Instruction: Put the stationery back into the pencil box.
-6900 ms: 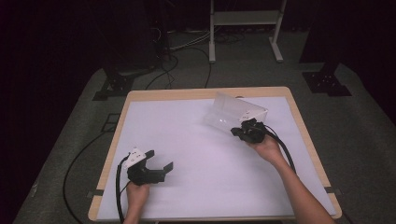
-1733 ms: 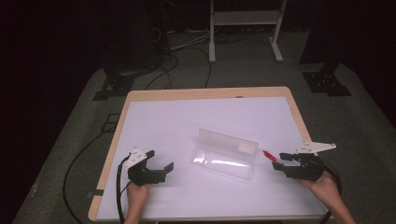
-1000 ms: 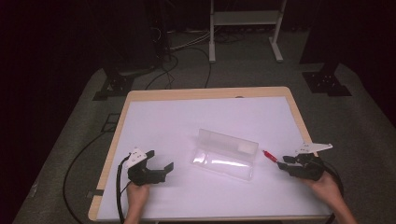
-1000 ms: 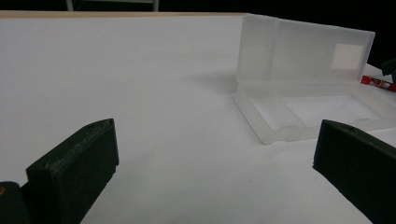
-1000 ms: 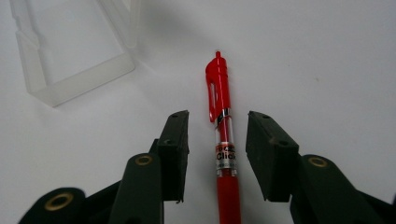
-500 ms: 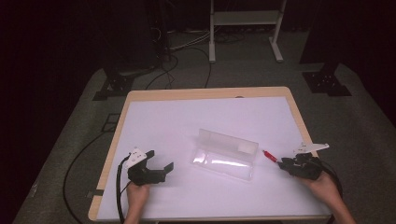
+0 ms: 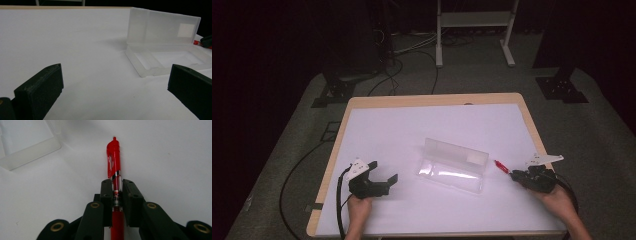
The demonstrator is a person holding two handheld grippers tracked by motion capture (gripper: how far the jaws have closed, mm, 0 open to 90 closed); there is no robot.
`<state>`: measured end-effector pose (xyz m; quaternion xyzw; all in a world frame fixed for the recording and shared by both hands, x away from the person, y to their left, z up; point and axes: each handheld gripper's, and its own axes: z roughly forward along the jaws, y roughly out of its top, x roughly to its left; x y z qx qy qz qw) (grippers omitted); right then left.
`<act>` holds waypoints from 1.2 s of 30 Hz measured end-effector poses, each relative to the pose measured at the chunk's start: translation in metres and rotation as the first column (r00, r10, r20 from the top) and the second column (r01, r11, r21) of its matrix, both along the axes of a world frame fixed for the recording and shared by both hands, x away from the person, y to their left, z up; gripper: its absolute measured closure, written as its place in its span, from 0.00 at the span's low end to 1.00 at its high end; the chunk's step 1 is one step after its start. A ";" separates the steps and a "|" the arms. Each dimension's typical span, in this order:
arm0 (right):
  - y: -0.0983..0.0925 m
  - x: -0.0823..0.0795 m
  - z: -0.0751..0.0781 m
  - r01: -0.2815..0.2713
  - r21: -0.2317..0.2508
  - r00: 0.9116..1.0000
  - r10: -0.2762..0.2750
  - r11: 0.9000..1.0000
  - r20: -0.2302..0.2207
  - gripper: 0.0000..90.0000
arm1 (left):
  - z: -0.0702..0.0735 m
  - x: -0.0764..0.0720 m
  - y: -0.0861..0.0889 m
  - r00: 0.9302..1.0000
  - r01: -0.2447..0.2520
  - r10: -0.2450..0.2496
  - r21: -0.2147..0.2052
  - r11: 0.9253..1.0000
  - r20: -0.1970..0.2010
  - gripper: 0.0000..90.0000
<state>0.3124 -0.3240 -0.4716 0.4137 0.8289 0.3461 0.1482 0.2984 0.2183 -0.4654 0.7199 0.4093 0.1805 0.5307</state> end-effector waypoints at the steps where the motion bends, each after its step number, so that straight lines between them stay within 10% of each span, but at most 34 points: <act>1: 0.000 0.000 0.000 0.003 -0.004 1.000 -0.003 1.000 0.003 0.87 | 0.000 0.000 0.000 1.000 0.000 0.000 0.000 1.000 0.000 0.00; 19: 0.003 -0.019 0.026 -0.031 0.107 0.999 0.027 0.994 0.041 0.88 | 0.000 0.000 0.000 1.000 0.000 0.000 0.003 1.000 0.001 0.00; 36: 0.025 -0.039 0.040 -0.128 0.106 0.990 0.122 0.986 0.066 0.88 | 0.000 0.000 0.000 1.000 0.001 -0.001 0.003 1.000 0.001 0.00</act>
